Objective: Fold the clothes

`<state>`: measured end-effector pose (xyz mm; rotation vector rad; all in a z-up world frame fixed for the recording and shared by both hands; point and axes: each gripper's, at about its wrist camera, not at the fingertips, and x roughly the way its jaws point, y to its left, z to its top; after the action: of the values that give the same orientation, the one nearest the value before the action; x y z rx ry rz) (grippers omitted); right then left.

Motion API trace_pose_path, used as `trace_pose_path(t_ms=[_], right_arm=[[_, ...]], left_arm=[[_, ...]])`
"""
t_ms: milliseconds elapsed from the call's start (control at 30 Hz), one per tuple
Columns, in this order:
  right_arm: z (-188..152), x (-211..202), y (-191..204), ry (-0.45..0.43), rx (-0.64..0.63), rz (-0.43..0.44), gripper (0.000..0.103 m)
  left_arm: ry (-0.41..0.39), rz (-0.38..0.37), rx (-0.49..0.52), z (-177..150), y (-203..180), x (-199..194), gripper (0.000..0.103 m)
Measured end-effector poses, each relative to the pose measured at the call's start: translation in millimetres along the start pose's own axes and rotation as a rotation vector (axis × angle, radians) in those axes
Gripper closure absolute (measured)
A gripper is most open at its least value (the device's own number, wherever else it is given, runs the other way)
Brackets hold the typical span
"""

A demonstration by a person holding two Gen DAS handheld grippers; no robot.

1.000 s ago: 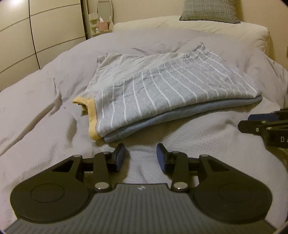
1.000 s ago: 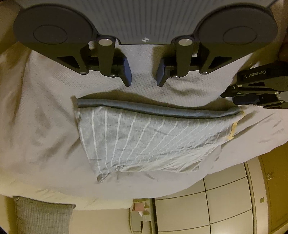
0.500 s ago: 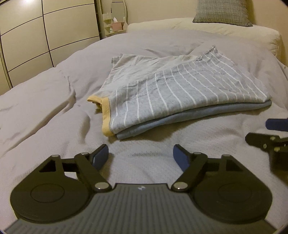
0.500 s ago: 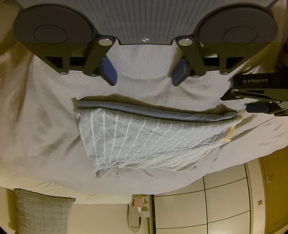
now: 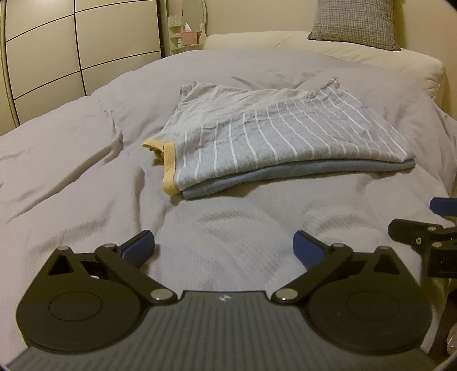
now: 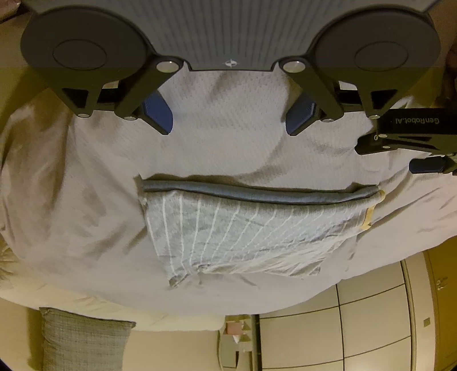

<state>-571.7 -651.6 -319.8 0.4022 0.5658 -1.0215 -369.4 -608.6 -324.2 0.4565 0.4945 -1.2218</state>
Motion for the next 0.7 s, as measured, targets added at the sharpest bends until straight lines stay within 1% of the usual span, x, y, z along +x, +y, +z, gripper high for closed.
trace_pose_path(t_ms=[333, 567, 700], right_arm=[[-3, -15, 0, 0.053, 0.038, -0.015, 0.015], [-3, -38, 3, 0.046, 0.068, -0.025, 0.015], [-7, -54, 2, 0.025, 0.104, -0.037, 0.014]], left_arm=[[0.006, 0.000, 0.001, -6, -5, -19, 0.001], [0.017, 0.004, -0.027, -11, -4, -46, 0.001], [0.036, -0.019, -0.056, -14, -3, -61, 0.001]])
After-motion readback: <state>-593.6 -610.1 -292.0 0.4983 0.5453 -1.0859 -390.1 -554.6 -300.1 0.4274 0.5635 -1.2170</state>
